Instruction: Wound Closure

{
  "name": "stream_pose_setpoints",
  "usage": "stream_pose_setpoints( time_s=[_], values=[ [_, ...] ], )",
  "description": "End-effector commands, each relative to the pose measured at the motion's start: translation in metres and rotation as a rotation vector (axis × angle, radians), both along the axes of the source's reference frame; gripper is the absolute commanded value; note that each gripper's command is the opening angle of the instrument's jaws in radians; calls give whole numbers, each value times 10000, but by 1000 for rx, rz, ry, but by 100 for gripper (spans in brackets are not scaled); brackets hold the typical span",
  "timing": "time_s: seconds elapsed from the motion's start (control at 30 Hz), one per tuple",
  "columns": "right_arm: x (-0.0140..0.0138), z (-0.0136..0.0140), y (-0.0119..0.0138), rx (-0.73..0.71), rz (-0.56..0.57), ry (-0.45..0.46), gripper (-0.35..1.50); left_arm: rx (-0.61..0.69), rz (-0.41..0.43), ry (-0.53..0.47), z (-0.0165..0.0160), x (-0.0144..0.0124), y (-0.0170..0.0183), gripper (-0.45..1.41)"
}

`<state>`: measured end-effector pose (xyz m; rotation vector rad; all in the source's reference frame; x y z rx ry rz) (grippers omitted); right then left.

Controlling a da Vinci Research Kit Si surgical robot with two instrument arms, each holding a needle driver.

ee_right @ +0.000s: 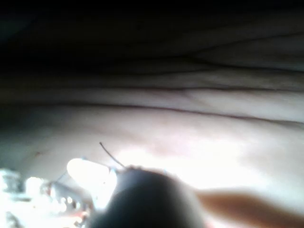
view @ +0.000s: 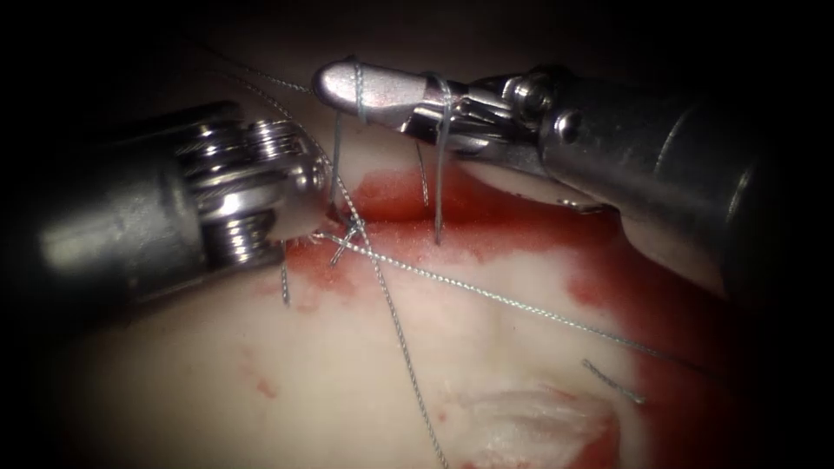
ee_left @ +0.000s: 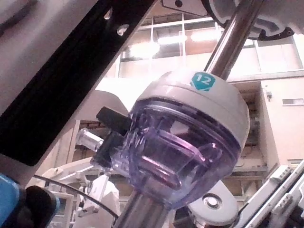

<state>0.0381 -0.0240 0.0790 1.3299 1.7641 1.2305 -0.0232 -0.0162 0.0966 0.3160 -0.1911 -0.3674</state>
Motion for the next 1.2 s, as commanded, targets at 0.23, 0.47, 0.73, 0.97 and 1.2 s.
stream_pose_setpoints(
  time_s=[0.23, 0.47, 0.73, 0.97, 1.2],
  values=[
    [12, -2, 7, 14, -5, -15, -35, -3, -14, 1, -7, -2, 18, -45],
    [27, -4, 7, -105, 118, -142, -35, -6, -18, 6, -9, -6, 15, -45],
    [35, -3, 9, -233, 203, -352, -35, -10, -20, 10, -9, -10, 11, -45],
    [29, 3, 15, -431, 218, -705, -35, -7, -12, 23, -6, -13, 4, -45],
    [9, 21, 11, -478, 79, -1180, -35, 7, 24, 47, -3, -8, -13, -45]
  ],
)
